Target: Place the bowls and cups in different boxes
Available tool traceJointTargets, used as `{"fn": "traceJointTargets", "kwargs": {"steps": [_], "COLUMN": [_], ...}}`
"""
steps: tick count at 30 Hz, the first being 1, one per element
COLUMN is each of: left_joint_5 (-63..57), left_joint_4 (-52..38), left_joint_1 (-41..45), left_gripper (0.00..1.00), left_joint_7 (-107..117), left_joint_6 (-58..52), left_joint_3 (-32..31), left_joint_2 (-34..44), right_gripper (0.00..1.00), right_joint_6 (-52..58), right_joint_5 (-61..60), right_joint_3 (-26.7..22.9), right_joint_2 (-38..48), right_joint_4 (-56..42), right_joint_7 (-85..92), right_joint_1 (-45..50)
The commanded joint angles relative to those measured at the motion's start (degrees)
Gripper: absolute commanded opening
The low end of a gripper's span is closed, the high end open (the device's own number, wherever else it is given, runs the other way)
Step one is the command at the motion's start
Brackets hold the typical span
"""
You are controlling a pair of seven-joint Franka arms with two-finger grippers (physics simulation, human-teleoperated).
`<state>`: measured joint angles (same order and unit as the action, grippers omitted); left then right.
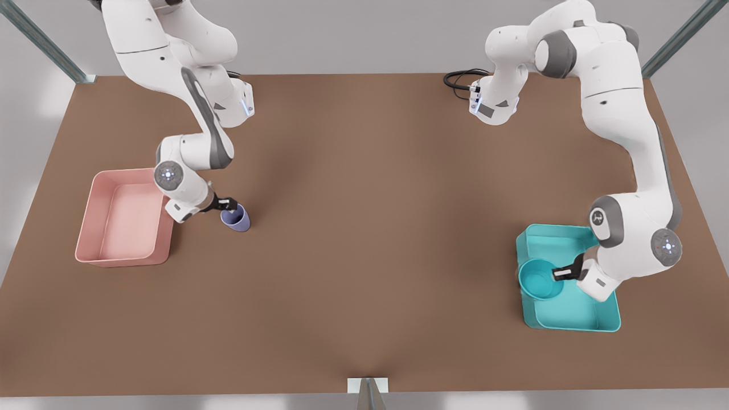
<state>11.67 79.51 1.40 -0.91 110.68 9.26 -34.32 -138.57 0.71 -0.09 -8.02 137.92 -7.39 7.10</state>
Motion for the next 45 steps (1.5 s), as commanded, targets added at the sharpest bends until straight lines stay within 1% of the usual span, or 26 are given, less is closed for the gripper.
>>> {"fn": "traceJointTargets", "kwargs": {"steps": [1, 2, 5, 7, 8, 9, 12, 13, 14, 15, 16, 17, 18, 19, 20, 22, 23, 24, 25, 26, 28, 29, 30, 32, 41, 45], "left_joint_5": [0.37, 0.37, 0.64, 0.64, 0.73, 0.81, 0.90, 0.90, 1.25, 1.25, 0.73, -0.76, -5.93, -9.91, -10.00, -10.08, -10.08, -10.35, -10.70, -16.05, -16.24, -15.71, -15.71, -15.71, -15.80, -15.80], "left_joint_4": [-0.58, -0.50, 0.65, 0.65, 0.82, 1.35, 1.53, 1.53, 1.53, 1.53, 1.88, 1.79, 1.79, 1.79, 1.79, 2.23, 4.33, 5.22, 4.52, 3.20, 2.23, 1.88, 1.79, 1.00, 0.21, 0.12], "left_joint_1": [0.01, -0.08, -0.61, -0.52, -0.52, -0.52, -0.43, -0.52, -0.52, -0.52, -0.52, -0.70, -0.70, -0.35, 0.44, 2.46, 4.40, 4.75, 4.58, 4.84, 4.66, 4.49, 4.49, 4.49, 4.57, 4.58], "left_gripper": [0.21, 0.21, 0.21, 0.21, 0.21, 0.21, 0.21, 0.58, 1.00, 1.00, 1.00, 1.00, 1.00, 1.00, 1.00, 1.00, 1.00, 1.00, 1.00, 1.00, 1.00, 1.00, 1.00, 1.00, 1.00, 1.00], "left_joint_7": [-11.91, -16.05, -15.96, -14.39, -14.38, -14.38, -14.38, -14.38, -14.38, -14.29, -14.11, -14.12, -12.20, -5.41, -3.84, 7.06, 8.47, 8.47, 8.65, 10.31, 9.88, 9.97, 10.06, 10.06, 10.32, 10.06], "left_joint_6": [-5.74, -5.30, -1.96, -1.08, 2.17, 3.40, 4.55, 4.55, 4.98, 4.99, 2.88, -2.29, -8.44, -17.15, -21.38, -23.66, -24.02, -23.93, -24.37, -24.54, -27.44, -30.34, -33.16, -34.21, -37.64, -37.29], "left_joint_3": [4.97, 7.35, 7.44, 7.35, 7.26, 7.00, 6.39, 6.39, 6.39, 6.39, 6.39, 7.17, 7.44, 5.16, 1.47, -6.18, -7.41, -7.50, -9.60, -12.06, -12.69, -14.35, -15.76, -16.11, -16.73, -16.55], "left_joint_2": [-0.05, -0.57, -3.12, -6.55, -8.66, -9.72, -11.04, -11.30, -11.30, -10.95, -7.79, -3.93, 1.51, 8.82, 14.18, 19.99, 23.15, 24.56, 23.17, 22.36, 22.54, 22.71, 22.80, 23.59, 23.68, 23.59], "right_gripper": [1.00, 1.00, 1.00, 1.00, 0.68, 0.48, 0.29, 0.25, 0.21, 0.21, 0.21, 0.21, 0.21, 0.21, 0.21, 0.21, 0.21, 0.21, 0.21, 0.21, 0.21, 0.21, 0.21, 0.21, 0.21, 0.21], "right_joint_6": [-4.42, -4.86, -5.83, -6.36, -6.45, -6.36, -6.36, -6.36, -6.36, -6.36, -6.18, -5.92, -5.83, -5.83, -4.87, 4.71, 8.58, 9.20, 10.08, 11.30, 13.85, 16.49, 16.49, 16.49, 15.53, 5.42], "right_joint_5": [-0.10, -0.10, -0.10, -0.10, -0.01, -0.01, -0.01, -0.01, 0.08, 0.08, -0.01, -0.01, -0.01, -0.01, -0.18, -0.18, -0.27, -0.27, -0.36, -0.36, -0.36, -0.36, -0.10, -0.27, -0.36, -0.45], "right_joint_3": [0.00, 0.00, 0.00, 0.00, 0.00, 0.00, 0.18, 0.18, 0.18, 0.18, 0.18, 0.18, 0.18, 0.18, 0.00, -0.44, -0.44, -0.44, -0.53, -0.62, -0.70, -0.79, -0.97, -1.14, -1.14, -1.14], "right_joint_2": [-1.56, -2.35, -3.93, -4.55, -4.55, -4.55, -5.25, -5.25, -5.25, -5.25, -5.25, -5.25, -4.73, -3.85, -2.18, -2.00, -2.44, -2.44, -2.53, -3.75, -4.63, -6.12, -8.32, -10.79, -11.49, -14.30], "right_joint_4": [-0.02, -0.02, -0.46, -0.63, -0.81, -0.90, -1.78, -2.04, -2.13, -2.21, -2.30, -2.65, -3.18, -4.06, -6.34, -16.44, -20.84, -22.16, -24.18, -26.55, -31.21, -33.85, -35.61, -34.91, -28.76, -24.10], "right_joint_7": [-1.22, -1.22, -1.22, -1.22, -1.13, -0.69, -0.52, -0.52, -0.43, -0.34, -0.43, -0.34, -0.34, 2.12, 4.58, 12.83, 17.85, 21.26, 26.10, 29.10, 33.75, 36.30, 37.19, 39.91, 43.69, 43.61], "right_joint_1": [0.02, -0.07, 0.02, 0.02, 0.02, 0.02, 0.46, 0.63, 0.63, 0.72, 0.72, 0.72, 0.63, 0.28, -0.16, -4.81, -7.80, -9.90, -13.24, -16.49, -20.89, -23.35, -24.94, -27.05, -28.81, -28.81]}}
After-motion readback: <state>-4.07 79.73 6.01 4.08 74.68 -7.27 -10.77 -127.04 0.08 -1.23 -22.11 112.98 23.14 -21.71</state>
